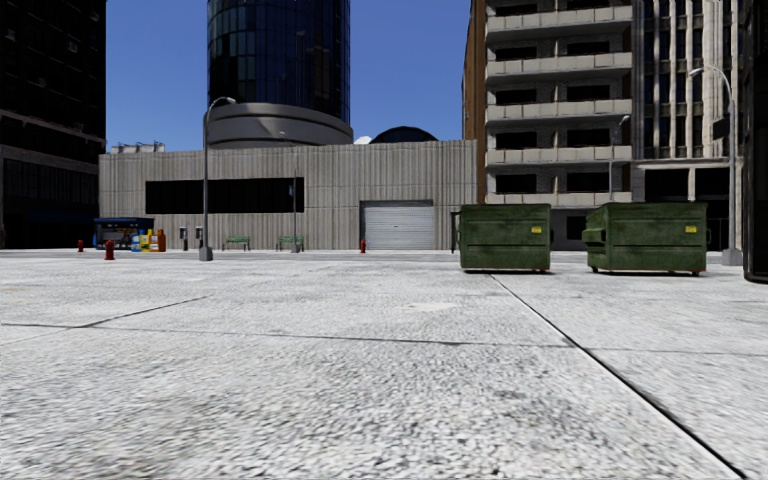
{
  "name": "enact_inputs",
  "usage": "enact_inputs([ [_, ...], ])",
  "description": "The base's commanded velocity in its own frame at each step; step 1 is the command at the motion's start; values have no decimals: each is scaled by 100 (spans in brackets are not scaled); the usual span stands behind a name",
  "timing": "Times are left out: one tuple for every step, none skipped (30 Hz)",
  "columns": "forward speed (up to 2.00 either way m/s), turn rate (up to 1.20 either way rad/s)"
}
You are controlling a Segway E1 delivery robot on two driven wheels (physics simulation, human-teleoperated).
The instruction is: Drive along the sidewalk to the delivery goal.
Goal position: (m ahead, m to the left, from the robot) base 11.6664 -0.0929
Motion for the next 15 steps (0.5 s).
enact_inputs([
  [200, 0],
  [200, 0],
  [200, 0],
  [200, 0],
  [200, 0],
  [200, 0],
  [200, 0],
  [200, 0],
  [200, 0],
  [200, 0],
  [200, 0],
  [200, 0],
  [200, 0],
  [200, 0],
  [200, 0],
])
